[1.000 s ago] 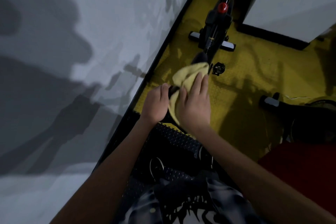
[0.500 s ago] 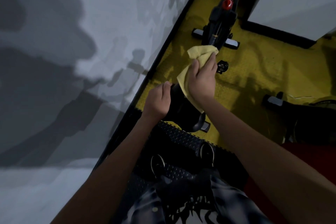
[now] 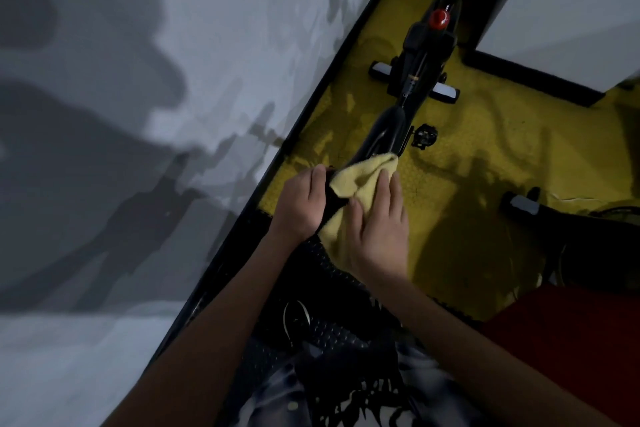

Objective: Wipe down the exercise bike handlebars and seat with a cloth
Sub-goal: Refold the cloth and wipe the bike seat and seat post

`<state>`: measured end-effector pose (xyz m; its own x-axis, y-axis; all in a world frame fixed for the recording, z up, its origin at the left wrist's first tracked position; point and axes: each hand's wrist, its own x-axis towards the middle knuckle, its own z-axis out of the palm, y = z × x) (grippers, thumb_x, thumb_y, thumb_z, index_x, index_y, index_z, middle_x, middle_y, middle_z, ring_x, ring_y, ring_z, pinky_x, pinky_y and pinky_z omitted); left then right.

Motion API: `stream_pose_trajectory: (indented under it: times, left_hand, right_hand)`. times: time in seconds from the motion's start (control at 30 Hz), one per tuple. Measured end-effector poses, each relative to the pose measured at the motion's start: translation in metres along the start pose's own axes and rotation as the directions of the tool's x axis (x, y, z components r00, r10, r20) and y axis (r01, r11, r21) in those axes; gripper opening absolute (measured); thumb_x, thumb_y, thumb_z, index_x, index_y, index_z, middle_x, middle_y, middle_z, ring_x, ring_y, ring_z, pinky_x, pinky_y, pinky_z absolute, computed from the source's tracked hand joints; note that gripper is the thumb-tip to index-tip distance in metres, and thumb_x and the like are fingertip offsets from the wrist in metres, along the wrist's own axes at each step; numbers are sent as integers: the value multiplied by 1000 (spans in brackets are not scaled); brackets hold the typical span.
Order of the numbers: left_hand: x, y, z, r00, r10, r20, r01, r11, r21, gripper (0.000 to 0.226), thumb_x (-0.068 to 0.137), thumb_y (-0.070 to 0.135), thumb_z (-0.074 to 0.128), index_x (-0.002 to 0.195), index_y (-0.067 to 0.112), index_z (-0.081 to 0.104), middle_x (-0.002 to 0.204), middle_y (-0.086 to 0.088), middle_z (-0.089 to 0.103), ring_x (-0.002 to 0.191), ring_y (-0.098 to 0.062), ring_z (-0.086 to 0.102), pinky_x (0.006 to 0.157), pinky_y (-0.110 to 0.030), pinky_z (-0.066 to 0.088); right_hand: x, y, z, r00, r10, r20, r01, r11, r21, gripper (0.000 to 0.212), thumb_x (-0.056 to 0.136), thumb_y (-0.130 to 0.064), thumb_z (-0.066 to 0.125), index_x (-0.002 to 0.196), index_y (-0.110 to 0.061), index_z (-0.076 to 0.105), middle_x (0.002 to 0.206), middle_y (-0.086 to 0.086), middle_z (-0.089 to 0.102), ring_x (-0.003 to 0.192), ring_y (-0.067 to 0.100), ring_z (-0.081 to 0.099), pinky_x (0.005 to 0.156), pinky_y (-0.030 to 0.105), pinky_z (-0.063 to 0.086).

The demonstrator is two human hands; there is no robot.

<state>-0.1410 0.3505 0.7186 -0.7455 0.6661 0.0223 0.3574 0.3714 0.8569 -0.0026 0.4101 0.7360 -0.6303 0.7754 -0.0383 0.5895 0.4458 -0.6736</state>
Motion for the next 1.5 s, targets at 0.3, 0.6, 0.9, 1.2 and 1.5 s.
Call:
stream_pose_trajectory:
  times: [0.3, 0.6, 0.9, 1.2, 1.5]
  left_hand:
    - [-1, 2, 0, 999, 50, -21, -51, 998, -48, 34, 104, 13, 42, 77, 8, 62, 55, 12, 51, 51, -6, 49, 51, -24, 31]
    - [-2, 15, -2, 990, -139, -2, 138, 989, 53, 46, 108, 27, 38, 63, 26, 45, 65, 2, 57, 62, -15, 57, 61, -39, 43]
    - [-2, 5, 0, 998, 57, -24, -58, 998, -14, 42, 105, 6, 43, 69, 27, 49, 52, 11, 46, 49, -7, 46, 50, -20, 28]
    - [-3, 7, -1, 1000, -4, -28, 3, 999, -38, 45, 106, 12, 43, 65, 28, 47, 52, 12, 49, 54, -14, 47, 53, -25, 28]
    - [0, 4, -1, 999, 24, -29, -24, 1000, -10, 41, 107, 13, 42, 69, 21, 54, 61, 5, 56, 56, -4, 53, 53, -23, 33]
  right_hand:
    - [123, -12, -1, 984, 119, -135, -101, 987, 128, 65, 108, -41, 35, 160, -8, 17, 166, 21, 13, 144, 40, 35, 109, 47, 43]
    - [-4, 1, -1, 998, -61, 2, 60, 988, -145, 70, 104, -48, 28, 160, -7, 19, 168, 16, 12, 145, 37, 33, 116, 47, 33]
    - [118, -11, -1, 995, 53, -81, -47, 996, 71, 64, 107, -44, 34, 161, -15, 15, 169, 11, 5, 149, 39, 22, 118, 47, 27]
    - [82, -15, 0, 994, 55, -93, -51, 998, 38, 67, 107, -45, 36, 161, -13, 13, 169, 14, 6, 144, 38, 32, 112, 46, 36]
    - [23, -8, -1, 999, -35, 6, 36, 996, -79, 67, 106, -49, 30, 162, -18, 11, 170, 7, 0, 149, 34, 26, 117, 44, 30]
